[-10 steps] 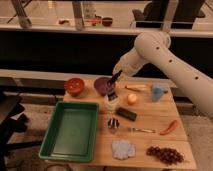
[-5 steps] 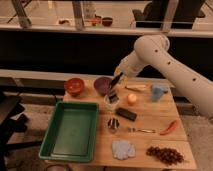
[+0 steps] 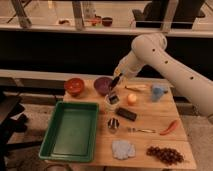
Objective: Place brush in paper cup
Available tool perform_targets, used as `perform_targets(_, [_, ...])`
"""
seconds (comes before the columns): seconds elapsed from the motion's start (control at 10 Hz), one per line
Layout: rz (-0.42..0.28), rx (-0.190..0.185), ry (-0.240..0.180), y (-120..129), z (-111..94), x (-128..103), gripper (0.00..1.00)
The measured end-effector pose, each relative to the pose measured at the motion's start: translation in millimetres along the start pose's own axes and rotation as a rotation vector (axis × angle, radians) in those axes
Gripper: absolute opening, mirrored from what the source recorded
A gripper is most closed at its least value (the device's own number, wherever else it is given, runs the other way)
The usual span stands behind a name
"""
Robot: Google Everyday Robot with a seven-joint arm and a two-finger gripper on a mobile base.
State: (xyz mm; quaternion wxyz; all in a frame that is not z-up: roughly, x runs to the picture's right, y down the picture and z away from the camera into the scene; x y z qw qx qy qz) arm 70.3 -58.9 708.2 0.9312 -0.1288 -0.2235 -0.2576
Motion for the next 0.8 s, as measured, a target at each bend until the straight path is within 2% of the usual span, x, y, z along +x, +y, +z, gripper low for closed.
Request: perform_targets(0.8, [-0.015,-0.041,-0.025,-1.3,24.9,-15.0,0.00])
